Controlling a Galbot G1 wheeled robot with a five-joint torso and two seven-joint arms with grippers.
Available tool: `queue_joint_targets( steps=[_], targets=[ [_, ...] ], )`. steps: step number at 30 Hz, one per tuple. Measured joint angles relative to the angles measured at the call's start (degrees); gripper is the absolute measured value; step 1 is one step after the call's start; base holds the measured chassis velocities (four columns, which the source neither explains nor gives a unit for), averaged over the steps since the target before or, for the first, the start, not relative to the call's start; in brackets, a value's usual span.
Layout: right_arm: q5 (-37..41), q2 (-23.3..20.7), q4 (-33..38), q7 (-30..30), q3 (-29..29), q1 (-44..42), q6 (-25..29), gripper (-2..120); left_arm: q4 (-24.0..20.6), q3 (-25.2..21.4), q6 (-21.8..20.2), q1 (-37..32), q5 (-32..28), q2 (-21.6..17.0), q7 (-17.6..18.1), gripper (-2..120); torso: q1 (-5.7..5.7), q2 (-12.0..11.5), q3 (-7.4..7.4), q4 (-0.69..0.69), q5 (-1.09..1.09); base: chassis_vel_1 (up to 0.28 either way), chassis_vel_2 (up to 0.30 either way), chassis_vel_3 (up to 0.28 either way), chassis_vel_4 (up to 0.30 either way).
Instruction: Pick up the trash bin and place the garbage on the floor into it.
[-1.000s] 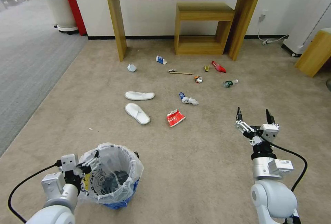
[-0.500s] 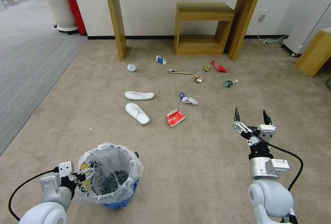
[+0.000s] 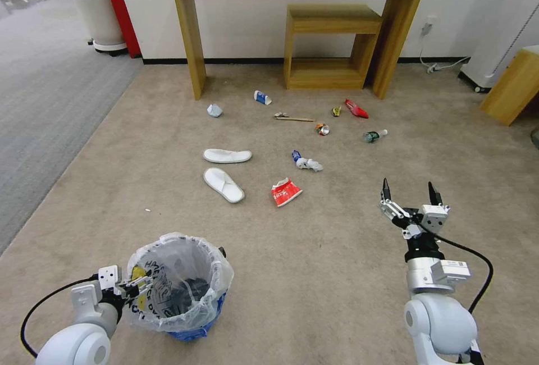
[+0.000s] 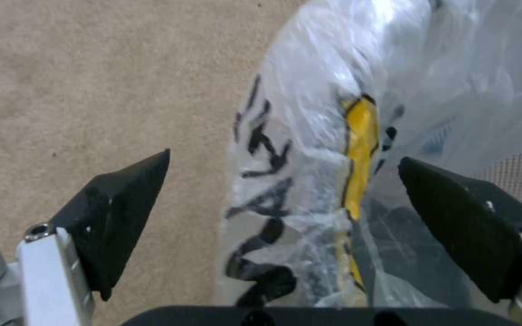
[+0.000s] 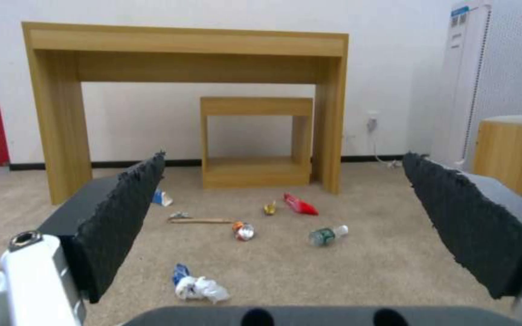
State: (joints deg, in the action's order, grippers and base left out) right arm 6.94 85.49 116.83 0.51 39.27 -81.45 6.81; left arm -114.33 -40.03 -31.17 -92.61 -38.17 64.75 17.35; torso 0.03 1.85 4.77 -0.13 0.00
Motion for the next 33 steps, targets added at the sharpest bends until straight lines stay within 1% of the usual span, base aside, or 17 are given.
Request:
queue_joint_targets(
  steps=[7,10,12,15,17,18,19,20,23,24,25,27,28,29,31,32,33],
  targets=[
    [-0.1,0.2,-0.5,0.0,0.0,0.2,0.2,100,1.1,0.9,0.6,1.0,-0.2,0.0,0.1,94,0.0,0.0,-0.01,0.0,0.04,0.0,0.0,0.0,0.0],
    [-0.1,0.2,-0.7,0.0,0.2,0.3,0.5,100,1.4,1.5,0.6,1.5,-0.3,0.0,0.1,87,0.0,0.0,-0.01,0.0,0.03,0.0,0.0,0.0,0.0],
    [-0.1,0.2,-0.8,0.0,0.3,0.3,0.5,100,1.4,1.7,0.6,1.6,-0.3,0.0,0.1,86,0.0,0.0,-0.01,0.0,0.04,0.0,0.0,0.0,0.0],
    [-0.1,0.1,-0.8,0.0,0.4,0.2,0.6,100,1.6,2.1,0.8,1.7,-0.3,0.0,0.1,76,0.0,0.0,-0.01,0.0,0.03,0.0,0.0,0.0,0.0],
    [-0.1,0.1,-0.8,0.0,0.4,0.2,0.6,100,1.6,2.1,0.8,1.7,-0.3,0.0,0.1,76,0.0,0.0,-0.01,0.0,0.03,0.0,0.0,0.0,0.0],
    [-0.1,0.2,-0.8,0.0,0.4,0.2,0.7,100,1.6,2.3,1.0,1.8,-0.3,0.0,0.0,66,0.0,0.0,-0.01,0.0,0.02,0.0,0.0,0.0,0.0],
    [-0.1,0.2,-0.7,0.0,0.4,0.2,0.7,100,1.6,2.4,1.1,1.8,-0.2,0.0,0.0,62,0.0,0.0,-0.01,0.0,0.02,0.0,0.0,0.0,0.0],
    [-0.1,0.2,-0.7,0.0,0.4,0.2,0.7,100,1.6,2.4,1.1,1.8,-0.2,0.0,0.0,62,0.0,0.0,-0.01,0.0,0.02,0.0,0.0,0.0,0.0],
    [-0.1,0.3,-0.5,-0.1,0.4,0.3,0.7,100,1.6,2.4,1.3,1.7,-0.1,-0.1,-0.3,46,0.0,0.0,0.0,0.0,0.01,0.0,0.0,0.0,0.0],
    [-0.1,0.3,-0.5,-0.1,0.4,0.3,0.7,100,1.6,2.4,1.3,1.7,-0.1,-0.1,-0.3,46,0.0,0.0,0.0,0.0,0.01,0.0,0.0,0.0,0.0],
    [-0.1,0.3,-0.5,-0.1,0.4,0.3,0.7,100,1.6,2.4,1.3,1.6,-0.1,-0.1,-0.3,43,0.0,0.0,0.0,0.0,0.0,0.0,0.0,0.0,0.0],
    [-0.1,0.3,-0.4,-0.1,0.4,0.2,0.6,100,1.6,2.3,1.3,1.4,0.0,-0.2,-0.4,31,0.0,0.0,0.0,0.0,0.01,0.0,0.0,0.0,0.0],
    [-0.1,0.2,-0.4,-0.1,0.4,0.2,0.6,100,1.6,2.3,1.3,1.3,0.1,-0.3,-0.6,28,0.0,0.0,-0.01,-0.01,0.01,0.0,0.0,0.0,0.0],
    [-0.1,0.2,-0.4,-0.1,0.4,0.2,0.6,100,1.6,2.3,1.3,1.3,0.1,-0.3,-0.6,28,0.0,0.0,-0.01,-0.01,0.01,0.0,0.0,0.0,0.0],
    [-0.1,0.2,-0.4,-0.1,0.4,0.1,0.6,100,1.7,2.3,1.3,1.2,0.4,-0.4,-1.1,19,0.0,0.0,-0.01,-0.01,0.02,0.0,0.0,0.0,0.0],
    [-0.1,0.2,-0.4,-0.1,0.4,0.1,0.6,100,1.8,2.3,1.3,1.2,0.4,-0.5,-1.2,16,0.0,0.0,-0.01,0.0,0.03,0.0,0.0,0.0,0.0],
    [-0.1,0.2,-0.4,-0.1,0.4,0.1,0.6,100,1.8,2.3,1.3,1.2,0.4,-0.5,-1.2,16,0.0,0.0,-0.01,0.0,0.03,0.0,0.0,0.0,0.0]
  ],
)
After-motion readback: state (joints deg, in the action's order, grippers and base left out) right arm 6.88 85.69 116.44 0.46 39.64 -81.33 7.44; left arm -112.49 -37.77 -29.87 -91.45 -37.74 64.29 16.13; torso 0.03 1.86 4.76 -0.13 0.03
